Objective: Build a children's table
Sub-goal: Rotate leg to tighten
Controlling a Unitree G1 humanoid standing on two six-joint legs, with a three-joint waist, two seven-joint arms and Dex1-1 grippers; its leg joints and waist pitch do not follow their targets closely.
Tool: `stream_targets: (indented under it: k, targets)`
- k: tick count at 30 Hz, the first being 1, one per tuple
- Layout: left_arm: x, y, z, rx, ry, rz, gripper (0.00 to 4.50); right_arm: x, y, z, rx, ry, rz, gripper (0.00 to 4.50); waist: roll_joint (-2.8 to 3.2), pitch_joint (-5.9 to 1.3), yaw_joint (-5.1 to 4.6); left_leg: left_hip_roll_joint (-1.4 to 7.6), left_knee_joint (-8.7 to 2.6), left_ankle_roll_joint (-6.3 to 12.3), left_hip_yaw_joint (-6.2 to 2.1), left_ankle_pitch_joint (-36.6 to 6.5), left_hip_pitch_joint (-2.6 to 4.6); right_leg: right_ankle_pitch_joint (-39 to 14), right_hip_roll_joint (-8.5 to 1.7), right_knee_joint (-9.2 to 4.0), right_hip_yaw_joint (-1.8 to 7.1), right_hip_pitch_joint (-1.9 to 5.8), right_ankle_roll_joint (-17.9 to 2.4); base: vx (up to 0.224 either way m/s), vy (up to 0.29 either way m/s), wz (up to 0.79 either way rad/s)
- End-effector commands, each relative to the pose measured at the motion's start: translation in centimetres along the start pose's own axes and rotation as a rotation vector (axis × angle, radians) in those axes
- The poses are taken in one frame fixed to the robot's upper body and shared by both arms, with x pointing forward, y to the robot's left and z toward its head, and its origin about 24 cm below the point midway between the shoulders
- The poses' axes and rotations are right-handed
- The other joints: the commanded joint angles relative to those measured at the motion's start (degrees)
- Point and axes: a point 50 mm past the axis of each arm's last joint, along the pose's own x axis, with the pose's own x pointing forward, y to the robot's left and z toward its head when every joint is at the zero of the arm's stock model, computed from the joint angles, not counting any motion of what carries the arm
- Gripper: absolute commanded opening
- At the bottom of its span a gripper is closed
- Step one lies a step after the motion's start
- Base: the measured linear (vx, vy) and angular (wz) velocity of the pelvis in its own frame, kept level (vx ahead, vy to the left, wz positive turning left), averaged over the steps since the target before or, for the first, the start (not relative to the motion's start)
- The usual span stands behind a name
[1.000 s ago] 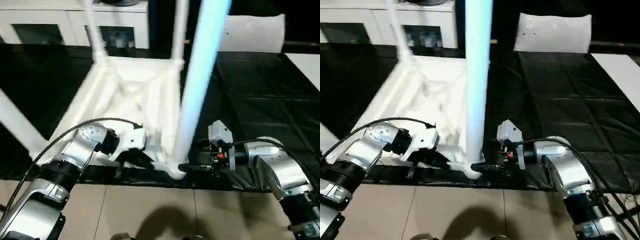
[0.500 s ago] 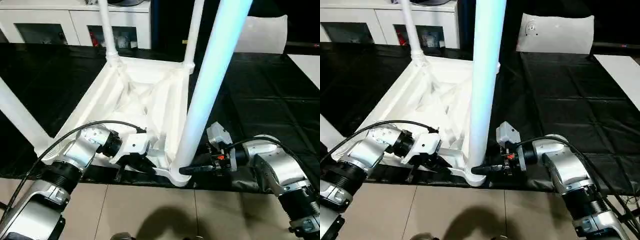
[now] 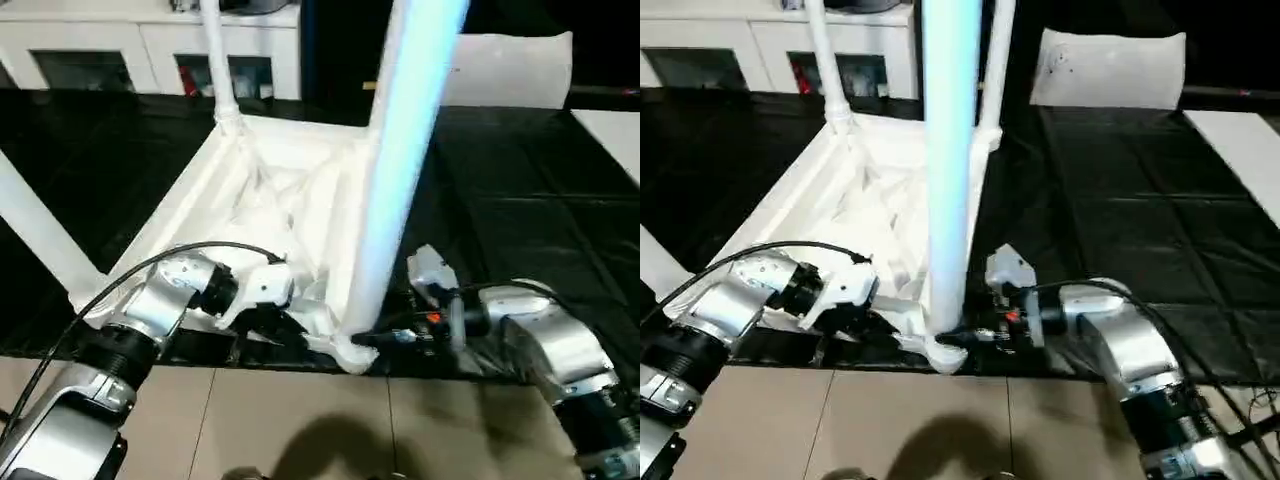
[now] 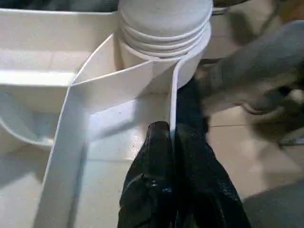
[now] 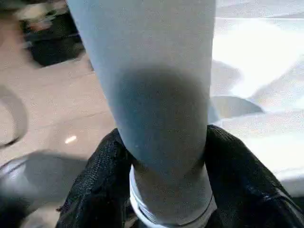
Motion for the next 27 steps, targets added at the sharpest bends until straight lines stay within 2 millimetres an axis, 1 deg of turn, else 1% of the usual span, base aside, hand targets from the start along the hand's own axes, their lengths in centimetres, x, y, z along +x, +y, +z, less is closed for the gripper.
stream_targets:
  k: [1, 2, 3, 4, 5, 6, 7, 8, 9, 10, 11, 12, 13, 14, 15, 16, 17, 18, 20, 21, 22, 23, 24, 27]
  targets:
    - [1.7, 1.1, 1.7, -0.013, -0.05, 0.099, 0.0, 2.1, -0.1, -0.5, 0.072, 0.009, -0.132, 1.96, -0.12, -2.92, -0.39, 0.99, -4.07, 0.45, -0.35, -12.34, -0.11, -31.28, -4.25, -6.52, 2.43, 2.43, -4.86, -0.053, -0.011, 0.0]
    - [1.9, 1.4, 1.9, -0.037, -0.066, 0.135, 0.0, 2.6, -0.3, -0.4, 0.109, 0.005, -0.19, 1.96, -0.24, -2.79, -0.91, 0.76, -4.16, -0.11, -0.6, -12.52, -0.37, -34.37, -4.17, -6.86, 2.16, 2.62, -2.93, -0.062, -0.009, -0.05]
    - [2.1, 1.7, 2.2, -0.051, -0.071, 0.172, 0.0, 3.2, -0.6, -0.3, 0.144, 0.003, -0.254, 1.95, -0.18, -2.81, -1.14, 0.67, -4.17, -0.34, -0.71, -12.5, -0.56, -35.4, -4.23, -7.01, 1.98, 2.68, -2.21, -0.063, 0.003, -0.11]
    - [2.3, 1.9, 2.4, -0.059, -0.072, 0.194, 0.0, 3.5, -0.7, -0.3, 0.166, 0.004, -0.295, 1.95, -0.37, -2.76, -1.84, 0.48, -4.16, -0.55, -0.95, -13.46, -0.63, -37.37, -4.18, -7.45, 1.59, 2.59, -0.86, -0.063, 0.003, -0.11]
    - [2.3, 1.9, 2.4, -0.059, -0.072, 0.194, 0.0, 3.5, -0.7, -0.3, 0.166, 0.004, -0.295, 1.95, -0.15, -2.76, -2.15, 0.43, -4.12, -0.47, -1.02, -14.05, -0.51, -38.03, -4.19, -7.62, 1.47, 2.49, -0.53, -0.053, 0.018, -0.12]
    - [2.7, 2.3, 3.0, -0.098, -0.089, 0.251, 0.0, 4.4, -1.0, -0.2, 0.219, 0.009, -0.4, 1.95, 0.13, -2.98, -3.03, 0.65, -4.35, -0.05, -1.27, -14.15, -0.68, -36.07, -4.27, -7.69, 1.33, 2.69, -0.96, 0.0, 0.0, 0.0]
    - [2.9, 2.6, 3.3, -0.115, -0.091, 0.287, 0.0, 4.7, -1.2, -0.1, 0.236, 0.009, -0.447, 1.95, 0.29, -3.11, -3.32, 0.77, -4.43, -0.24, -1.42, -13.88, -0.81, -34.42, -4.33, -7.47, 1.27, 2.74, -1.71, 0.0, 0.0, 0.0]
    - [3.1, 2.9, 3.5, -0.128, -0.092, 0.318, 0.0, 5.2, -1.3, 0.0, 0.249, 0.01, -0.49, 1.95, 0.24, -3.15, -3.71, 0.91, -4.67, -0.06, -1.68, -14.26, -1.03, -32.54, -4.33, -7.44, 1.09, 3.01, -2.4, 0.0, 0.0, 0.0]
    - [3.3, 3.2, 3.8, -0.147, -0.102, 0.357, 0.0, 5.6, -1.3, 0.1, 0.267, 0.006, -0.513, 1.95, 0.36, -3.1, -3.87, 1.0, -4.69, 0.03, -1.66, -14.72, -0.93, -31.61, -4.34, -7.41, 1.16, 2.89, -2.77, 0.0, 0.0, 0.0]
    - [3.5, 3.6, 4.2, -0.171, -0.115, 0.399, 0.0, 6.1, -1.4, 0.3, 0.288, 0.0, -0.542, 1.95, 0.47, -3.16, -4.01, 1.03, -4.63, 0.17, -1.61, -15.21, -0.5, -30.04, -4.4, -7.46, 1.27, 2.64, -3.8, 0.0, 0.0, 0.0]
    - [3.6, 3.7, 4.4, -0.182, -0.122, 0.416, 0.0, 6.4, -1.4, 0.4, 0.297, -0.003, -0.554, 1.95, 0.43, -3.17, -4.15, 1.0, -4.58, 0.27, -1.5, -15.3, -0.41, -29.17, -4.34, -7.42, 1.36, 2.54, -4.42, 0.0, 0.0, 0.0]
    - [3.8, 4.1, 4.8, -0.203, -0.13, 0.46, 0.0, 7.1, -1.3, 0.8, 0.308, -0.014, -0.574, 1.95, 0.41, -3.31, -4.24, 1.11, -4.65, 0.57, -1.43, -14.48, -0.41, -25.35, -4.38, -7.06, 1.66, 2.71, -6.08, 0.0, 0.0, 0.0]
    - [3.9, 4.1, 4.9, -0.205, -0.131, 0.467, 0.0, 7.2, -1.2, 0.9, 0.31, -0.017, -0.575, 1.95, 0.4, -3.33, -4.26, 1.2, -4.71, 0.6, -1.39, -14.02, -0.45, -23.95, -4.35, -6.93, 1.78, 2.76, -6.6, 0.0, 0.0, 0.0]
    - [3.9, 4.1, 5.1, -0.196, -0.132, 0.471, 0.0, 7.4, -1.1, 1.2, 0.295, -0.033, -0.572, 1.95, 0.32, -3.34, -4.28, 1.21, -4.71, 0.8, -1.34, -13.43, -0.54, -21.47, -4.28, -6.58, 1.96, 2.87, -7.4, 0.0, 0.0, 0.0]
    - [3.9, 4.1, 5.2, -0.19, -0.131, 0.471, 0.0, 7.5, -1.1, 1.4, 0.285, -0.039, -0.573, 2.3, 0.1, -3.33, -4.31, 1.19, -4.77, 1.27, -1.26, -13.15, -0.69, -20.63, -4.18, -6.43, 2.1, 3.0, -7.76, 0.0, 0.0, 0.0]
    - [4.0, 4.1, 5.3, -0.183, -0.137, 0.466, 0.0, 7.5, -1.0, 1.5, 0.26, -0.044, -0.569, 2.64, 0.16, -3.4, -4.27, 1.18, -4.72, 1.46, -1.22, -13.06, -0.67, -20.73, -4.23, -6.4, 2.2, 3.0, -7.81, 0.0, 0.0, 0.0]
    - [4.0, 4.0, 5.4, -0.177, -0.142, 0.46, 0.0, 7.4, -1.0, 1.6, 0.245, -0.05, -0.573, 2.64, 0.15, -3.44, -4.27, 1.19, -4.65, 1.59, -1.15, -12.92, -0.65, -20.8, -4.3, -6.4, 2.31, 2.95, -7.92, 0.0, 0.0, 0.0]
    - [4.0, 4.0, 5.4, -0.176, -0.143, 0.459, 0.0, 7.4, -1.0, 1.6, 0.242, -0.051, -0.574, 2.64, 0.19, -3.63, -4.18, 1.15, -4.5, 1.8, -1.03, -11.56, -0.68, -19.13, -4.37, -6.24, 2.51, 3.01, -8.46, 0.0, 0.0, 0.0]
    - [3.8, 3.5, 5.3, -0.133, -0.132, 0.427, 0.0, 6.9, -1.0, 1.8, 0.214, -0.082, -0.567, 2.85, 0.13, -3.89, -3.96, 1.22, -4.28, 2.52, -0.82, -8.83, -0.81, -15.05, -4.37, -5.78, 2.69, 3.13, -9.83, 0.0, 0.0, 0.0]
    - [3.6, 3.3, 5.1, -0.12, -0.128, 0.412, 0.0, 6.5, -1.0, 1.9, 0.182, -0.089, -0.558, 3.0, 0.03, -4.06, -3.86, 1.17, -4.23, 2.89, -0.82, -7.08, -1.2, -13.2, -4.46, -5.45, 2.7, 3.51, -10.32, 0.0, 0.0, 0.0]
    - [3.5, 3.2, 5.0, -0.109, -0.127, 0.401, 0.0, 6.3, -1.0, 1.9, 0.16, -0.086, -0.553, 3.13, 0.16, -4.11, -3.69, 1.16, -4.21, 3.13, -0.82, -6.08, -1.32, -11.98, -4.42, -5.37, 2.68, 3.62, -10.48, 0.0, 0.0, 0.0]
    - [3.4, 3.1, 4.9, -0.102, -0.127, 0.394, 0.0, 6.1, -1.0, 1.9, 0.141, -0.08, -0.551, 3.19, 0.15, -4.15, -3.74, 1.17, -4.13, 3.34, -0.74, -5.32, -1.38, -10.57, -4.35, -5.22, 2.71, 3.62, -10.7, 0.0, 0.0, 0.0]
    - [3.3, 3.0, 4.8, -0.08, -0.122, 0.383, 0.0, 5.7, -1.0, 1.7, 0.115, -0.072, -0.539, 3.32, -0.03, -4.19, -3.62, 1.19, -4.1, 3.79, -0.73, -3.75, -1.38, -8.02, -4.23, -4.89, 2.64, 3.73, -11.42, 0.0, 0.0, 0.0]
    - [2.9, 2.5, 4.5, -0.018, -0.12, 0.332, 0.0, 4.4, -1.2, 1.2, 0.074, -0.067, -0.508, 3.45, 0.01, -4.14, -3.38, 1.23, -4.08, 4.31, -0.65, -4.22, -1.38, -7.97, -4.29, -4.97, 2.64, 3.77, -11.55, 0.0, 0.0, 0.0]
